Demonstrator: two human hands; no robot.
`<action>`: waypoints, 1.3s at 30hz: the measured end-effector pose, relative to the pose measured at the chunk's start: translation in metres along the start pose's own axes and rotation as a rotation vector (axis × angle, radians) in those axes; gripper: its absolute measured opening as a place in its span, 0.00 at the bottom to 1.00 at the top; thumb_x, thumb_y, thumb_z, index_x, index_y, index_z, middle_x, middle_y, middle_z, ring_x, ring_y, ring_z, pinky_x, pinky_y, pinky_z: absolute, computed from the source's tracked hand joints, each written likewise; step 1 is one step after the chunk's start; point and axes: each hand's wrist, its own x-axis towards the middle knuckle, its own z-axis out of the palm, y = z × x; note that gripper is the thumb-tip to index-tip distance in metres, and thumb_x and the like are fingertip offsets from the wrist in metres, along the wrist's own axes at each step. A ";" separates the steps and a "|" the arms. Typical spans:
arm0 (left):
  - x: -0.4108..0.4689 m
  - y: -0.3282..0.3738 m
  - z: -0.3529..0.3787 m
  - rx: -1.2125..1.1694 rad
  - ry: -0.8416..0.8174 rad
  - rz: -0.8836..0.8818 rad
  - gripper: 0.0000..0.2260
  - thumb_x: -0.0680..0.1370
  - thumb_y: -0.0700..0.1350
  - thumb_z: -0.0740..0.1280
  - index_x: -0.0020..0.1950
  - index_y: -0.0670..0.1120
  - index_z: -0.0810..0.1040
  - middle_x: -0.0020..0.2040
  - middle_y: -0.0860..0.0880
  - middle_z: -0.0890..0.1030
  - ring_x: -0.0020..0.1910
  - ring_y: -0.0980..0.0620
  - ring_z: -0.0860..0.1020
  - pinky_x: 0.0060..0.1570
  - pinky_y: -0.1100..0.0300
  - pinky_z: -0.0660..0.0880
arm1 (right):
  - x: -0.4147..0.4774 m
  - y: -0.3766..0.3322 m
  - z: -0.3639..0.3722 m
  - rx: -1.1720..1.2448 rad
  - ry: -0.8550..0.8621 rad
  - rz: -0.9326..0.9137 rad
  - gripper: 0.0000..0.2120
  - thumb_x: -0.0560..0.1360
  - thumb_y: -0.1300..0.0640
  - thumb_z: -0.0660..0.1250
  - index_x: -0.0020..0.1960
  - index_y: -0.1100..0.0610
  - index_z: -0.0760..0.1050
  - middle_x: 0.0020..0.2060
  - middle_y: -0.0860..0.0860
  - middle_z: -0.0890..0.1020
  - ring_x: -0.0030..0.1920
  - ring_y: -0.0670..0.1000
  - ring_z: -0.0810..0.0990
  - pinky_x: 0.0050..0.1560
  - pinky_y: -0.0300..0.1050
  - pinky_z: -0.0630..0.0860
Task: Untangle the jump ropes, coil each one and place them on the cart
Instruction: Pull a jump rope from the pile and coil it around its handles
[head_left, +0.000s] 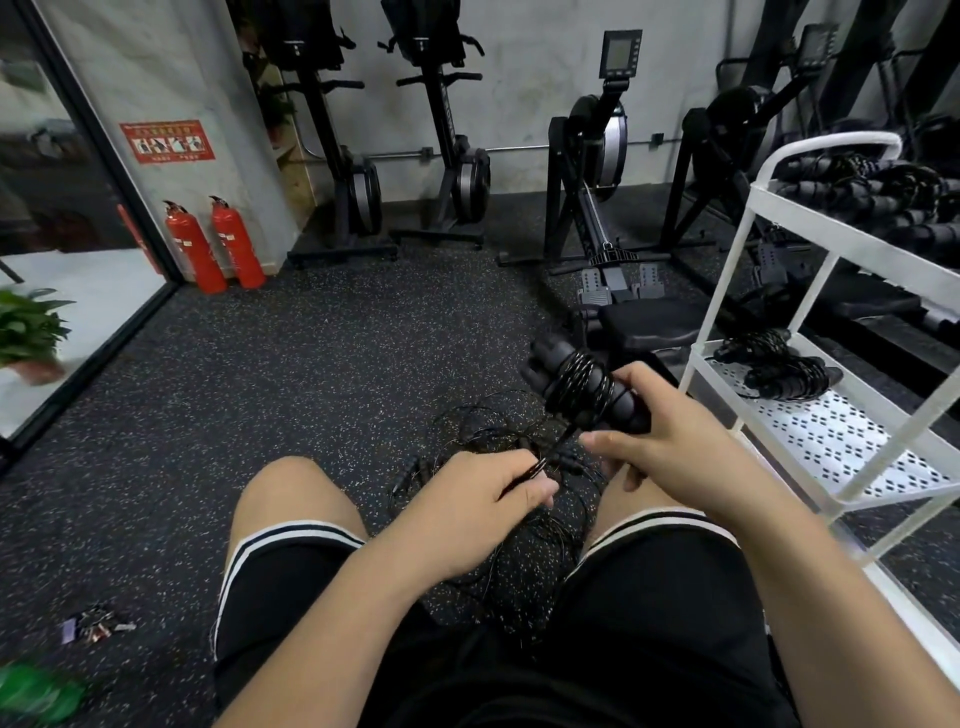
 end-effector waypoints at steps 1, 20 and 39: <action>0.000 0.000 -0.001 0.030 -0.007 0.017 0.12 0.86 0.57 0.66 0.48 0.53 0.82 0.30 0.53 0.75 0.29 0.54 0.70 0.33 0.53 0.68 | 0.001 0.005 0.001 -0.084 -0.019 0.016 0.19 0.76 0.59 0.80 0.57 0.47 0.73 0.39 0.55 0.86 0.37 0.63 0.87 0.34 0.58 0.85; 0.006 -0.019 -0.036 -0.513 0.061 0.034 0.06 0.80 0.39 0.72 0.50 0.36 0.86 0.43 0.50 0.86 0.44 0.56 0.83 0.47 0.65 0.77 | -0.035 -0.052 0.000 0.043 -0.803 -0.018 0.18 0.78 0.63 0.79 0.59 0.54 0.72 0.42 0.53 0.85 0.46 0.54 0.87 0.39 0.48 0.80; 0.006 0.008 0.014 -0.418 0.226 -0.214 0.11 0.87 0.43 0.65 0.52 0.52 0.85 0.50 0.57 0.88 0.55 0.53 0.84 0.57 0.55 0.78 | -0.017 -0.049 0.011 -0.051 -0.146 -0.088 0.20 0.67 0.55 0.87 0.49 0.54 0.78 0.40 0.50 0.86 0.39 0.44 0.80 0.45 0.48 0.77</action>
